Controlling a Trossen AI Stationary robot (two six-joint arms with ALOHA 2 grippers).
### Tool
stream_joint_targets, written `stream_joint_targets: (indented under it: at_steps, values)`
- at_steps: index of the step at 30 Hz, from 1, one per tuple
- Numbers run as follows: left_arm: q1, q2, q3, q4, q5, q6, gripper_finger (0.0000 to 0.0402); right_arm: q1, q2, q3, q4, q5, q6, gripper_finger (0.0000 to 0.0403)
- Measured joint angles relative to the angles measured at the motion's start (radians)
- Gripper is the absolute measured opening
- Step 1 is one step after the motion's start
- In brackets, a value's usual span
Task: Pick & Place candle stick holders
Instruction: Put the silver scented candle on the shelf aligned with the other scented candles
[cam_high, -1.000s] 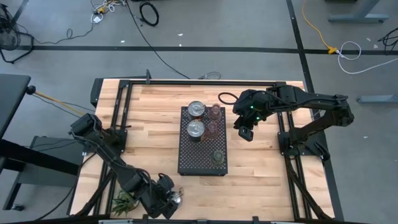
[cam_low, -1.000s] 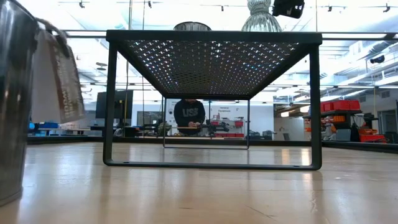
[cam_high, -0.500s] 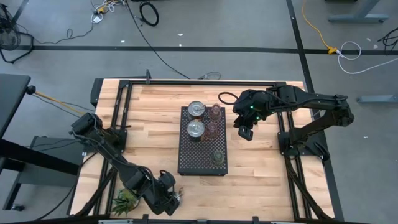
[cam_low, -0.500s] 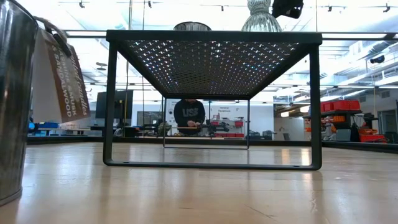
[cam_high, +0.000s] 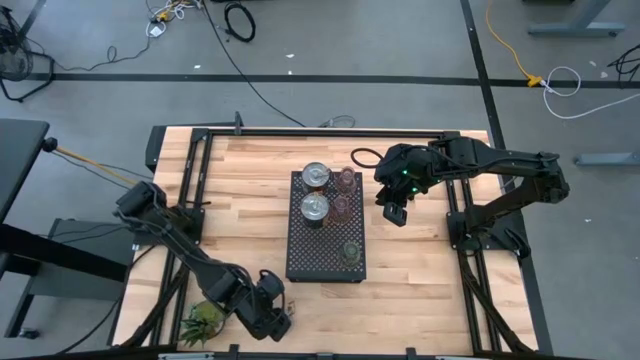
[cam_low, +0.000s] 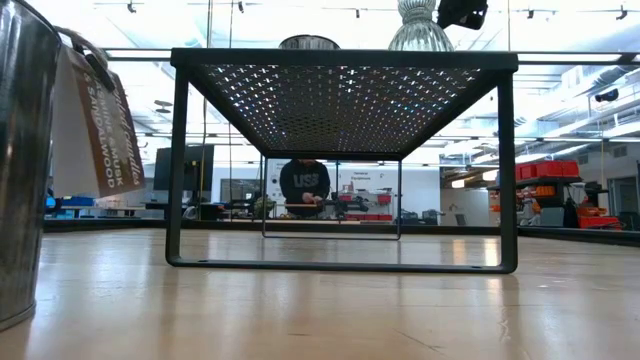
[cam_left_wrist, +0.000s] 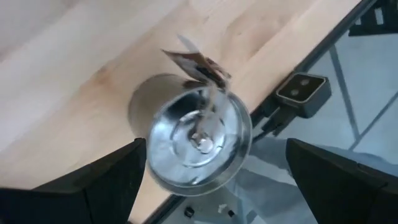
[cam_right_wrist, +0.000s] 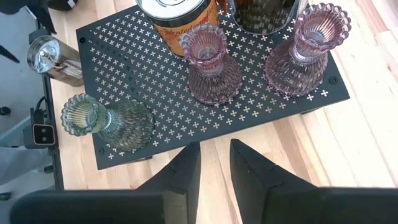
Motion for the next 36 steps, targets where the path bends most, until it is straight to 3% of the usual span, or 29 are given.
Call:
stream_joint_targets:
  at_steps: [25,36]
  values:
    - [0.02,0.049,0.003,-0.001,0.089,0.026,0.0387,0.0,0.0,0.0,0.0,0.0,0.01,0.0084]
    - [0.019,0.058,-0.005,-0.025,0.082,0.026,0.0387,0.0,0.0,0.0,0.001,0.0,0.019,0.0084]
